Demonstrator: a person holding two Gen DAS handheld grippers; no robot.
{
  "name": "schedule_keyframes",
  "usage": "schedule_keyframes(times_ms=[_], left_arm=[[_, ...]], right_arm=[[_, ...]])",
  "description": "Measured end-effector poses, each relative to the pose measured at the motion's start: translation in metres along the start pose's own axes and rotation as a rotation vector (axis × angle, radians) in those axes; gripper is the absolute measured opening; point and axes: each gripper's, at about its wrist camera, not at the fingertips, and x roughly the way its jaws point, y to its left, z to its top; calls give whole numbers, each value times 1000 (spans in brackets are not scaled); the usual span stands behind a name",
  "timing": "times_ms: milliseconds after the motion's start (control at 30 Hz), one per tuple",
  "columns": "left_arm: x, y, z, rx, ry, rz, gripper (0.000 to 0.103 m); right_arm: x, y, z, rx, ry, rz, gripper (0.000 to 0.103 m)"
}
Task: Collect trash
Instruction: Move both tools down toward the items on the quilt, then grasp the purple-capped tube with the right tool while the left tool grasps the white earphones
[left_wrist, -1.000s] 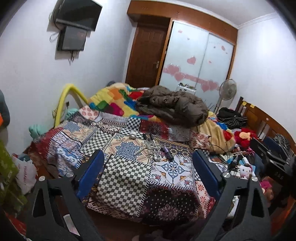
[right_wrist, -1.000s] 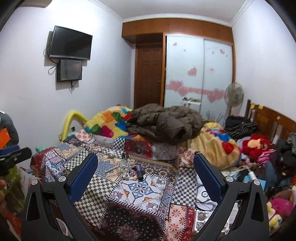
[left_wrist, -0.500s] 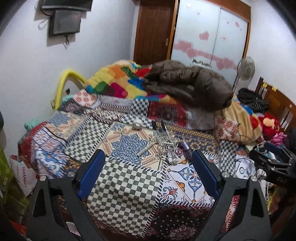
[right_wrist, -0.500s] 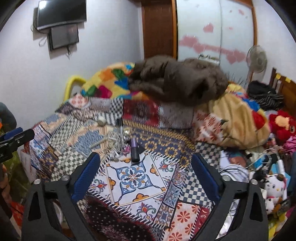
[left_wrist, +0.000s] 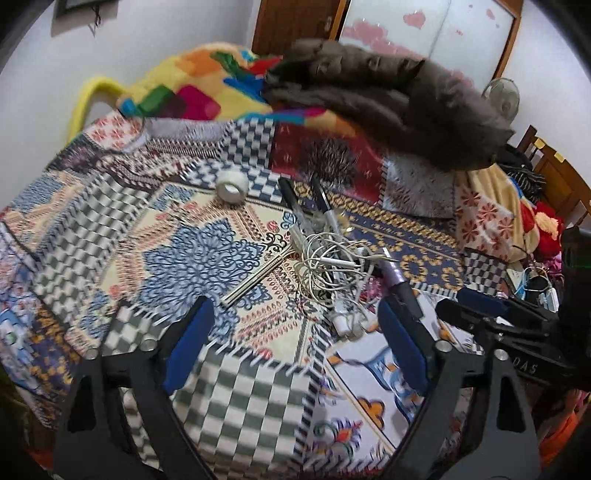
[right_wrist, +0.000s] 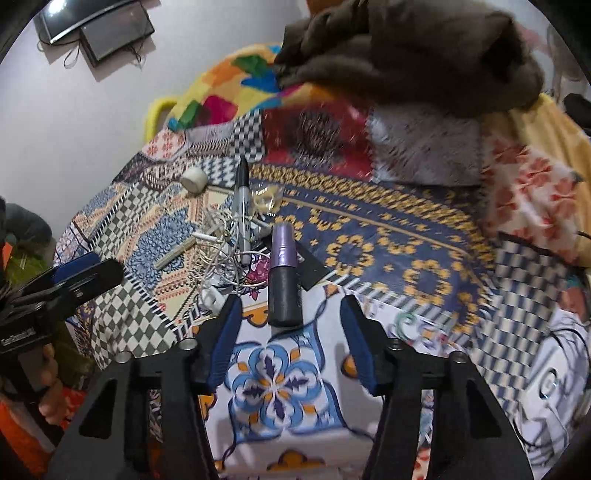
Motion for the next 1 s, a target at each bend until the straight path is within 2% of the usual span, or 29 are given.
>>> schedule_keyframes(times_ms=[67,167,200,233,367,467,533,600,1000], left_arm=[[17,0,4,-3,19,0,83],[42,3,8,-38,43,-41,68],[48,3,9,-47,50,-57,58],[53,3,9,-55,59,-69,53],[74,3,11,-93,89,-126,42],[81,2,12,-102,98,-158,29],[83,3,12,-110,103,-172,11],[81,3,13,-115,95,-176,5],[20,-13,15,0,25,-152,4]], right_arm=[[14,-1,4,-9,17,5,44],[28,2,6,-25,32,21,39],[32,2,7,-29,36,23,36],[36,3,9,-35,42,23,33],[46,1,11,-44,55,27,28],[49,3,12,-52,52,19,24],[49,4,11,-69,47,12,24],[49,5,10,-76,44,4,24],[23,5,-1,-54,22,-17,24]])
